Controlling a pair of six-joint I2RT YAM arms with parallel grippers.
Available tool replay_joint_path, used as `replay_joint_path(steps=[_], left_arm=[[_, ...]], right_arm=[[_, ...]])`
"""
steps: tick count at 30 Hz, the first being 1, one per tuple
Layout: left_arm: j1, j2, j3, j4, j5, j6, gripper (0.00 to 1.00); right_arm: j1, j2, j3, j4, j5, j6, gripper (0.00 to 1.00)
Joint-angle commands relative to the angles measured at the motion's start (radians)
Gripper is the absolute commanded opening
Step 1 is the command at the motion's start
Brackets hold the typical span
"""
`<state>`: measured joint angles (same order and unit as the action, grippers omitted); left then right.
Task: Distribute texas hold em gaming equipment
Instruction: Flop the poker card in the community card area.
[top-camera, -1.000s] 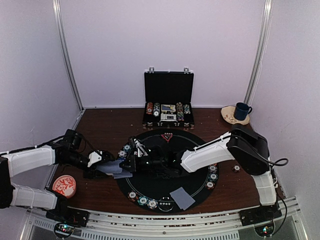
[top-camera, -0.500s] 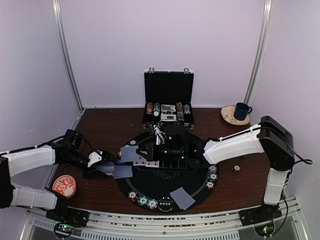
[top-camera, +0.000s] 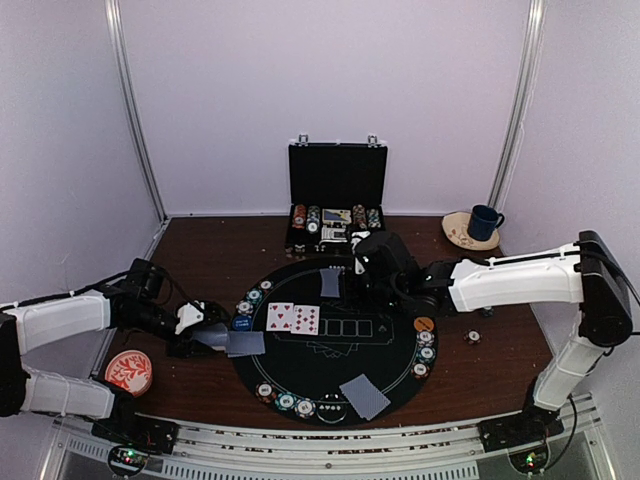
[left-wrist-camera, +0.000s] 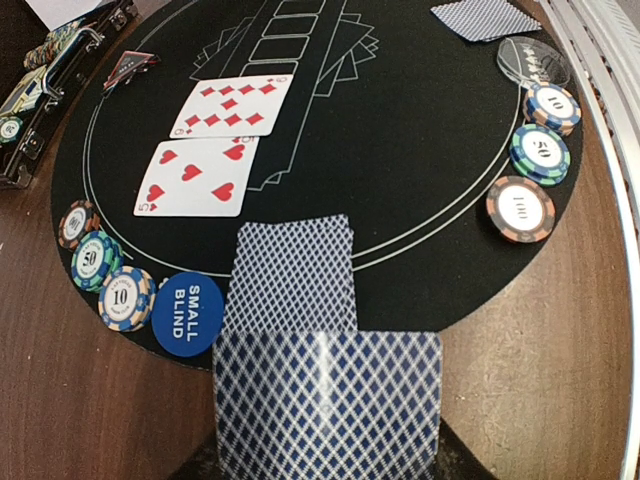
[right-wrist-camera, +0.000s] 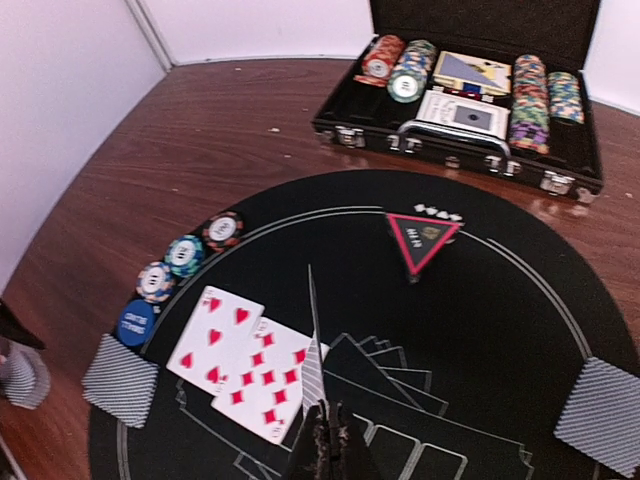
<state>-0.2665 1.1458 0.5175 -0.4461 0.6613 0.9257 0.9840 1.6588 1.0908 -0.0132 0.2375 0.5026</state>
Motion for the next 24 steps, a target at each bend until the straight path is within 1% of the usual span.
replay_joint_path(steps=[1, 7, 14, 19, 24], left_arm=[[0.003, -0.003, 0.006, 0.012, 0.010, -0.003, 0.11], [0.003, -0.009, 0.004, 0.010, 0.009, -0.005, 0.11], [0.004, -0.010, 0.003, 0.011, 0.008, -0.005, 0.11], [0.003, -0.009, 0.003, 0.012, 0.007, -0.005, 0.11], [0.003, -0.012, 0.001, 0.012, 0.007, -0.006, 0.11]], right_arm=[[0.002, -0.036, -0.014, -0.162, 0.211, -0.085, 0.00], [0.011, -0.005, 0.009, -0.266, 0.336, -0.141, 0.00], [0.071, 0.111, 0.081, -0.346, 0.458, -0.232, 0.00], [0.124, 0.206, 0.133, -0.339, 0.449, -0.300, 0.00], [0.162, 0.253, 0.139, -0.269, 0.371, -0.359, 0.00]])
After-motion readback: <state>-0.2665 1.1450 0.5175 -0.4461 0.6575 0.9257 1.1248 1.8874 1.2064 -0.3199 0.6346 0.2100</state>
